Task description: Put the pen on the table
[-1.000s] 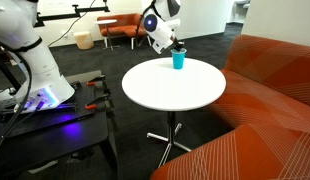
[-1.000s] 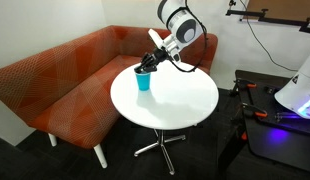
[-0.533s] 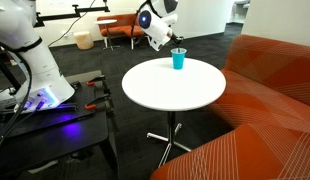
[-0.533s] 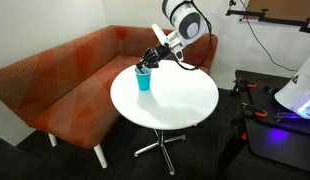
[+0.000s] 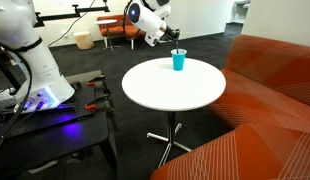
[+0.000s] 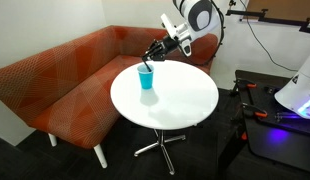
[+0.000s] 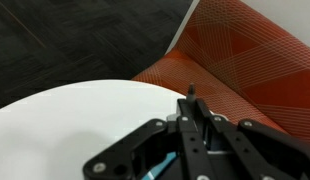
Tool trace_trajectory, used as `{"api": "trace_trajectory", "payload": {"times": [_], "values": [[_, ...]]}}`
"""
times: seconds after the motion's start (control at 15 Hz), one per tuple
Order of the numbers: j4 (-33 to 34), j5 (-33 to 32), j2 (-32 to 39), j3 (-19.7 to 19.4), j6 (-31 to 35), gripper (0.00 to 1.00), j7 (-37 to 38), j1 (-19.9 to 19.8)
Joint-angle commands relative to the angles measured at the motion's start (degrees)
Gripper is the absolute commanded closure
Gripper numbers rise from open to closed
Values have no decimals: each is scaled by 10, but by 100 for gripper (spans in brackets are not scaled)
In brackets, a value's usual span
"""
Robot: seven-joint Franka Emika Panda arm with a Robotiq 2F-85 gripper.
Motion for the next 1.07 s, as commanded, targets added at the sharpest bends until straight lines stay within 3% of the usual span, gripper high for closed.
{"api": "trace_trajectory", "payload": {"times": [0.0, 0.47, 0.87, 1.0], "values": [[-50, 38, -58, -13, -31, 97, -64, 5], [-111, 94, -117, -17, -85, 97, -171, 2], [-162, 117, -165, -12, -89, 97, -205, 0], [-175, 93, -182, -13, -86, 97, -189, -9]]}}
